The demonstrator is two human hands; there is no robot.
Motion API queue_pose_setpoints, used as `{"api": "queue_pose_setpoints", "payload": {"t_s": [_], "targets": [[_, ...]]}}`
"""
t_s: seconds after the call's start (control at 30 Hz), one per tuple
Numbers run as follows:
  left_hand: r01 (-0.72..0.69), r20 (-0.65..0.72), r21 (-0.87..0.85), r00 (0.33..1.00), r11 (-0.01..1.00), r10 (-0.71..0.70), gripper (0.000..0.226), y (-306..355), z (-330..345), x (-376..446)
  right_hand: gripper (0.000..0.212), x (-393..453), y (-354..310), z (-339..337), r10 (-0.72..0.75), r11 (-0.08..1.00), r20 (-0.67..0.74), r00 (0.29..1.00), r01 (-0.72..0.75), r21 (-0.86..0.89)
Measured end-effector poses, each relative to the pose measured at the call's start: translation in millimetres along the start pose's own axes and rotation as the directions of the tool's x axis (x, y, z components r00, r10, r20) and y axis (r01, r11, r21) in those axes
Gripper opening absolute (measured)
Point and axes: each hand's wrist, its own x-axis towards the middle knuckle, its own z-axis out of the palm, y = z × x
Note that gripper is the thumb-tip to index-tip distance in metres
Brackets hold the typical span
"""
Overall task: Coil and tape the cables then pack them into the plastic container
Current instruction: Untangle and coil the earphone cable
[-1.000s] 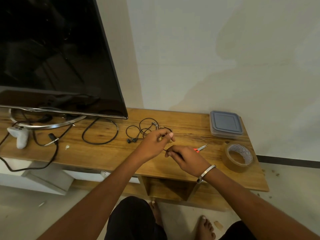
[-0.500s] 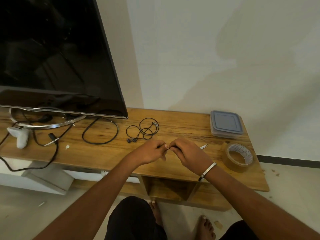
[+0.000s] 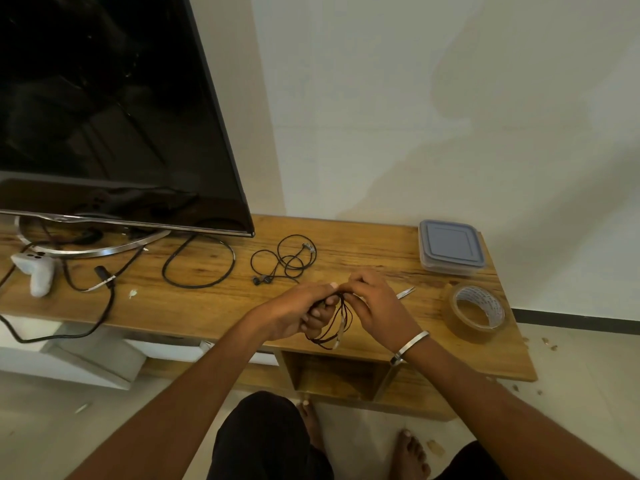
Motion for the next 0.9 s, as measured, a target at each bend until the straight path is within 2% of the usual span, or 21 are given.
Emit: {"api": "queue_pose_setpoints", "payload": {"t_s": [0.13,0.23,0.33,0.53,0.6,0.7,0.9], "targets": [[0.000,0.008,-0.056,1.000,0.998,0.000,0.040,-2.6,2.9,-0.1,0.017,-2.4,-6.3,1.5,0.048,0.988,-0.035,0.998,-0.042,0.150],[-0.005,0.001,-0.099,1.000,0.995,0.005,0.041,-2.0,3.7,0.1,0.015,-2.0,-9.1,2.4,0.149,0.956,-0.047,0.988,-0.131,0.263],[-0.028,-0.038,-0.093,0.999,0.995,0.025,0.041,0.3,3.1,0.2,0.016,-0.5,-11.8,1.5,0.229,0.902,0.000,0.974,-0.212,0.376],[-0.066,-0.123,-0.096,0.991,0.993,0.054,0.040,1.5,-0.8,1.7,0.019,-5.7,-15.2,8.1,0.275,0.803,0.118,0.954,-0.296,0.517],[-0.062,-0.132,-0.094,0.990,0.994,0.049,0.039,0.4,-1.1,2.4,0.018,-6.1,-16.2,10.9,0.296,0.792,0.148,0.944,-0.329,0.515],[-0.057,-0.134,-0.054,0.990,0.997,0.050,0.039,-1.7,0.3,3.3,0.016,-4.6,-14.3,11.1,0.323,0.834,0.136,0.937,-0.349,0.427],[-0.067,-0.190,-0.013,0.980,0.998,0.063,0.042,-6.4,1.6,7.8,0.027,-0.8,-14.2,7.8,0.282,0.898,0.209,0.936,-0.334,0.287]]}}
